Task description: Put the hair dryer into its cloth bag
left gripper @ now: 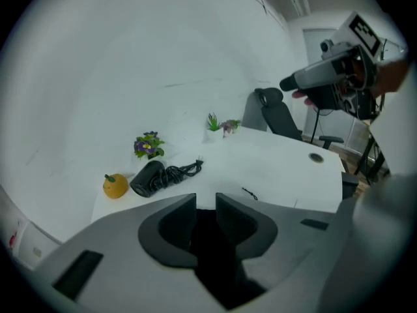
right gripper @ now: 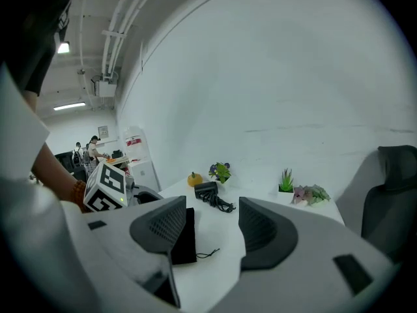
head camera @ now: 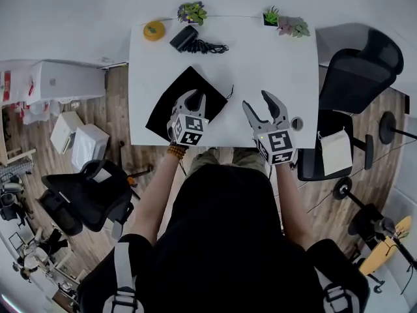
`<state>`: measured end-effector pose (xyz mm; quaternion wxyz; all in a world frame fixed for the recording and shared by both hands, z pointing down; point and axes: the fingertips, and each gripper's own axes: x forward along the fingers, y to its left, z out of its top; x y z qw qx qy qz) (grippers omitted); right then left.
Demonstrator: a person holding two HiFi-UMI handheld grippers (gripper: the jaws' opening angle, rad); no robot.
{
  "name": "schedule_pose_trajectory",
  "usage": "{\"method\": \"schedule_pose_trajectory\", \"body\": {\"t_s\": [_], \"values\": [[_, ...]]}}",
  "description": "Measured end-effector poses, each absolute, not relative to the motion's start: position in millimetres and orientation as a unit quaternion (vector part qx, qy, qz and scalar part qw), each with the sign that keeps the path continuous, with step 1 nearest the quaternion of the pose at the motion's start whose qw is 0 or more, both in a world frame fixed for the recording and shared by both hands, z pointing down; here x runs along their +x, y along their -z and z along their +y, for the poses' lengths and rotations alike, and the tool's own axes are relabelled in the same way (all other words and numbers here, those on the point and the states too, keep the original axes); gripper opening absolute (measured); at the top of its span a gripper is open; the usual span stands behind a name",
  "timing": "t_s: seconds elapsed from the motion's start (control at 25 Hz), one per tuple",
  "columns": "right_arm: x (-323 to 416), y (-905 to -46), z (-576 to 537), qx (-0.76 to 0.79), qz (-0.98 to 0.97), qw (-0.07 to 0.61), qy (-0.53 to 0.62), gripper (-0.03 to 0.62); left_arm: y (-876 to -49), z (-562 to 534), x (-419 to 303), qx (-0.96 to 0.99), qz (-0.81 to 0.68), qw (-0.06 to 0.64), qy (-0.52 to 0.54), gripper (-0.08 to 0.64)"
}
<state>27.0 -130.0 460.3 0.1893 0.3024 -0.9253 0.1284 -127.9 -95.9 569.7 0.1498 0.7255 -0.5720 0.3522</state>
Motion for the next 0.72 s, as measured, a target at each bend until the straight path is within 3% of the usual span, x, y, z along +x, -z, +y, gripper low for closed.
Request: {"method": "schedule_pose_trajectory", "body": {"t_s": [0.08,0.36,0.52,0.64,0.72], "values": [[30,-465,-144,0.288,-0.929,0.193,-0.128,0.251,-593,-100,-127,0.713,-0.566,0.17,-0.377,0.113],[66,-477,-179,0.307,-0.918,0.217,-0.128,0.25,-662,-108,-140,0.684,-0.553,0.24,-0.41,0.15],[84,-482,-180,0.347,-0.9,0.232,-0.129,0.25,-699,-97,-134,0.7,-0.498,0.23,-0.458,0.167],[92,-479,-167,0.371,-0.888,0.239,-0.128,0.25,-703,-86,-113,0.737,-0.453,0.198,-0.461,0.069],[95,-476,-157,0.387,-0.881,0.236,-0.134,0.25,-702,-76,-90,0.774,-0.404,0.175,-0.455,0.044]]}}
